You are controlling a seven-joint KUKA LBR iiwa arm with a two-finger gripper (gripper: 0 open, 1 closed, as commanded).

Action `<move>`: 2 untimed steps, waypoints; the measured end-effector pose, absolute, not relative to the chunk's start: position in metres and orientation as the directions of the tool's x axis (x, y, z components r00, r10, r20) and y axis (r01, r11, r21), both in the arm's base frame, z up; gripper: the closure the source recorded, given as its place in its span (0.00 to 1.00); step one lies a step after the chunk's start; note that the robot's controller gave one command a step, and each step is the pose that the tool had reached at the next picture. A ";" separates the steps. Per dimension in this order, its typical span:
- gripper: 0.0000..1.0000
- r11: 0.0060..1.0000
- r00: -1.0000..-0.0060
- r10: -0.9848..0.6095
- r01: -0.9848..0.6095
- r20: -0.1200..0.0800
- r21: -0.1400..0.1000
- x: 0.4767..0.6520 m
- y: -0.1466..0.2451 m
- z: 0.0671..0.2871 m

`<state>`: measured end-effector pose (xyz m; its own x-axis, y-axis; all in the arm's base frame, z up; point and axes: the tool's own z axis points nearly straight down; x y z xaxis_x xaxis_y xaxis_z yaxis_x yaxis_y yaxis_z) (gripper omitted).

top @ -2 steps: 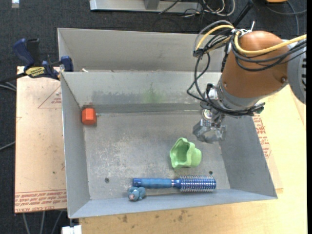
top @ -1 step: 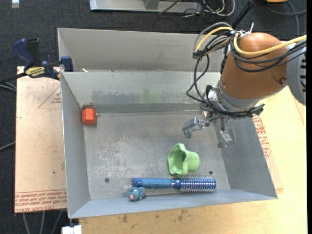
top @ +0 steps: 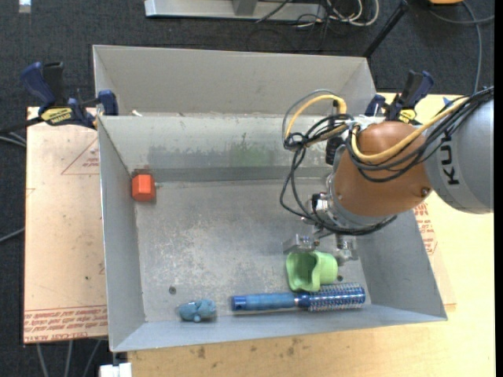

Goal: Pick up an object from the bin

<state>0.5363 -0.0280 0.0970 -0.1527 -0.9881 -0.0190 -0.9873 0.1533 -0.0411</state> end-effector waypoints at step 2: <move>0.00 -0.052 0.052 -0.999 -0.999 -0.003 -0.001 0.511 -0.034 0.082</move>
Offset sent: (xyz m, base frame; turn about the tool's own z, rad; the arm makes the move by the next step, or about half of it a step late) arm -0.0468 -0.0087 -0.0270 -0.0378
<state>0.5105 -0.0343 0.0824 0.0523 -0.9986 -0.0033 -0.9986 -0.0523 -0.0010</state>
